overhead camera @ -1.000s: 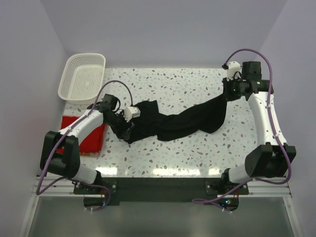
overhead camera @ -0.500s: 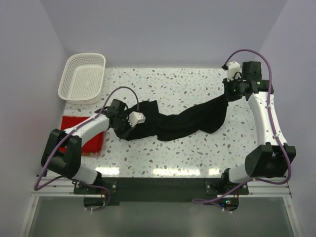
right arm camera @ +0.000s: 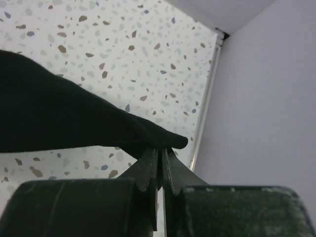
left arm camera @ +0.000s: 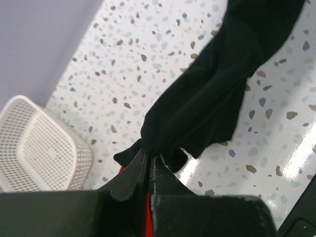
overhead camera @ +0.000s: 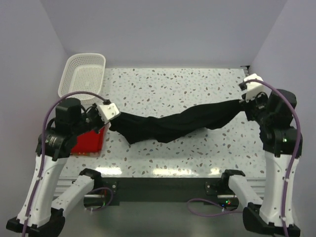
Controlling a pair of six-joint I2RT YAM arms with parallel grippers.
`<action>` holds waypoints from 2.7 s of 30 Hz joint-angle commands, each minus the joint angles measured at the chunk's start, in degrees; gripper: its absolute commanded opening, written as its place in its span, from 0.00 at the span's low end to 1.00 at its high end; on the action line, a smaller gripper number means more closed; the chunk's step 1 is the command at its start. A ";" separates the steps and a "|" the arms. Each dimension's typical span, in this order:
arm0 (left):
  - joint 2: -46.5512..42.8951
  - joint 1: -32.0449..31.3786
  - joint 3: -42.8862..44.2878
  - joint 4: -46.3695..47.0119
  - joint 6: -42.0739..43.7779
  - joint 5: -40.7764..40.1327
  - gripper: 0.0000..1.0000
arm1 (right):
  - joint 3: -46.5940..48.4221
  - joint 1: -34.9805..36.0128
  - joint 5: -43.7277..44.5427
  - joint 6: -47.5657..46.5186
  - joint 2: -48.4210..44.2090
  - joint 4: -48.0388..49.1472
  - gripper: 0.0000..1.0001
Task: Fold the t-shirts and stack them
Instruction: Flatten the tshirt out
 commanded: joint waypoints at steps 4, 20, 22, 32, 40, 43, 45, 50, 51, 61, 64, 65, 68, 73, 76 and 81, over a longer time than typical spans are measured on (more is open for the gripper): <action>3.34 0.46 5.58 3.73 -6.49 -3.07 0.00 | 0.80 -0.30 2.73 -1.64 2.89 2.28 0.00; 56.43 9.50 22.44 10.70 -13.52 -3.18 0.27 | 4.75 -0.13 -9.06 7.41 39.46 0.70 0.00; 55.66 9.86 21.32 10.52 -14.14 -0.63 0.38 | 4.49 -0.13 -8.71 7.68 40.69 0.44 0.00; 41.35 9.78 0.34 6.56 -18.79 12.47 0.45 | 2.29 -0.21 -8.44 9.26 44.83 1.23 0.00; 38.95 8.73 -6.29 3.58 -21.00 19.24 0.61 | 3.26 -0.21 -8.44 9.52 45.97 0.88 0.00; 41.06 7.84 -4.53 1.91 -21.52 18.98 0.61 | 3.43 -0.21 -8.09 9.44 46.23 0.79 0.00; 42.55 7.67 -3.83 1.38 -21.61 19.51 0.61 | 3.43 -0.22 -7.65 9.26 46.23 0.70 0.00; 46.68 6.17 -2.43 0.41 -21.88 18.55 0.62 | 3.17 -0.21 -6.60 8.91 46.06 0.88 0.00; 47.73 6.17 -1.64 -1.16 -21.62 18.46 0.62 | 3.17 -0.21 -6.33 8.82 46.15 0.96 0.00; 54.60 4.68 9.70 -14.35 -11.87 13.98 0.59 | 2.73 -0.22 -4.22 8.21 47.03 1.84 0.00; 54.52 3.54 10.59 -20.23 -2.23 15.90 0.55 | 2.82 -0.22 -4.13 8.20 47.47 1.93 0.00; 53.55 3.54 10.06 -20.07 -0.45 15.99 0.55 | 2.90 -0.21 -4.05 8.20 47.47 1.93 0.00; 47.50 3.45 6.73 -15.17 7.90 11.79 0.56 | 3.17 -0.30 -4.13 8.12 47.99 1.93 0.00; 35.72 3.54 -2.85 -3.92 24.24 5.71 0.57 | 3.96 -0.30 -4.92 8.29 49.48 1.41 0.00; 28.60 3.54 -9.96 3.11 34.96 7.99 0.61 | 4.57 -0.22 -5.54 8.82 50.01 0.97 0.00; 20.42 3.54 -20.51 18.32 45.52 13.52 0.65 | 5.45 -0.21 -5.89 9.08 50.54 0.26 0.00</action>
